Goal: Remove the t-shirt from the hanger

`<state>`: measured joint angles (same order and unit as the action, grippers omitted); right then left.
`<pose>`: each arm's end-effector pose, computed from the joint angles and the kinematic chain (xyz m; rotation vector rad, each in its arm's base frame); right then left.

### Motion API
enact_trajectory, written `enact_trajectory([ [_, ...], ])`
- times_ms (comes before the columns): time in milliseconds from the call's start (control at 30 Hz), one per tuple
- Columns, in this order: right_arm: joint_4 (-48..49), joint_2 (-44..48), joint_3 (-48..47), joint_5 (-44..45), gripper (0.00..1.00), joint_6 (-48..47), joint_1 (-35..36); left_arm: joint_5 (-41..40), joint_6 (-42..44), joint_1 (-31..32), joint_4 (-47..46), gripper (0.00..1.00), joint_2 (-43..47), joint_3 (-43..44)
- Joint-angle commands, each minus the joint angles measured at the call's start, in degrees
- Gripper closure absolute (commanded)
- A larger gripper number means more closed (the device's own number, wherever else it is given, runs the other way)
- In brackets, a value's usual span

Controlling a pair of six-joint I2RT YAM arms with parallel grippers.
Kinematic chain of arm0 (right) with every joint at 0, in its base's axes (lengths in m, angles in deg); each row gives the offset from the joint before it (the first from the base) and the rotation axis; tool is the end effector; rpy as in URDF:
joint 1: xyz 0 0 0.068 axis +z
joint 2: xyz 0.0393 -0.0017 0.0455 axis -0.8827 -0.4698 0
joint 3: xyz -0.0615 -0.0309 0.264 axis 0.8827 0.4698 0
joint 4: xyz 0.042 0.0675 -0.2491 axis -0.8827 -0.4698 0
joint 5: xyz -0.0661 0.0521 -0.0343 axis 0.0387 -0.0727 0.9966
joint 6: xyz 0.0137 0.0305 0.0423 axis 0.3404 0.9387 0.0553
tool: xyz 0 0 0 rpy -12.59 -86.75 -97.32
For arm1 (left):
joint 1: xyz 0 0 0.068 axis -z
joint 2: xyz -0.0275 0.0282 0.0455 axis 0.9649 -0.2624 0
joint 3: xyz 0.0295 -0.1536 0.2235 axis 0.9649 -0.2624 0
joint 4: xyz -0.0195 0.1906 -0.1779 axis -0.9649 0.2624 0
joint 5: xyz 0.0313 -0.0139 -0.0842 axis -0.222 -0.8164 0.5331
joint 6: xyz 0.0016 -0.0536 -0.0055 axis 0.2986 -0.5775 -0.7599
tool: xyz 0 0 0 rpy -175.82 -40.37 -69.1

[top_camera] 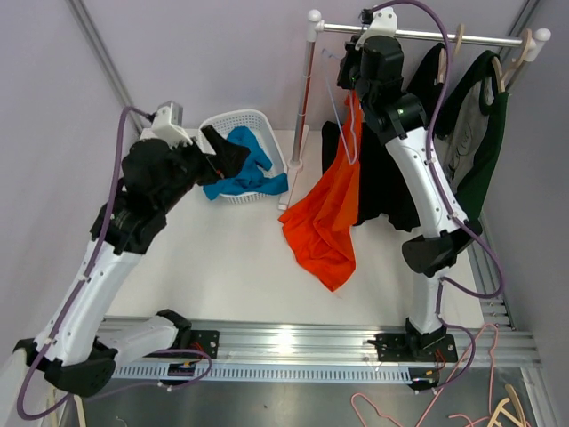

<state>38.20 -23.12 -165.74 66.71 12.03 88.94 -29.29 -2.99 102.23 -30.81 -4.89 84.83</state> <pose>0.3729 0.1768 0.5234 -0.0014 1.6397 0.2144 0.1899 -0.0962 0.4714 -0.1301 1.8219 -0.7070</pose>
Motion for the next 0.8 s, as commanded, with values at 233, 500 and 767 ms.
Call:
enact_trajectory([
  [233,12.21,-4.38,-3.71,-5.84,1.0,-5.28,-1.38,-1.54,-0.05,3.14,-5.98,0.01,6.57,-18.75],
  [500,10.56,-11.33,-9.95,-8.56,1.0,-4.58,-1.91,-1.63,0.03,3.41,-7.13,0.0,7.72,-22.46],
  [767,8.8,-10.81,-7.31,-9.71,0.9,-4.4,0.2,-1.81,0.21,4.02,-7.48,0.0,7.19,-22.81],
])
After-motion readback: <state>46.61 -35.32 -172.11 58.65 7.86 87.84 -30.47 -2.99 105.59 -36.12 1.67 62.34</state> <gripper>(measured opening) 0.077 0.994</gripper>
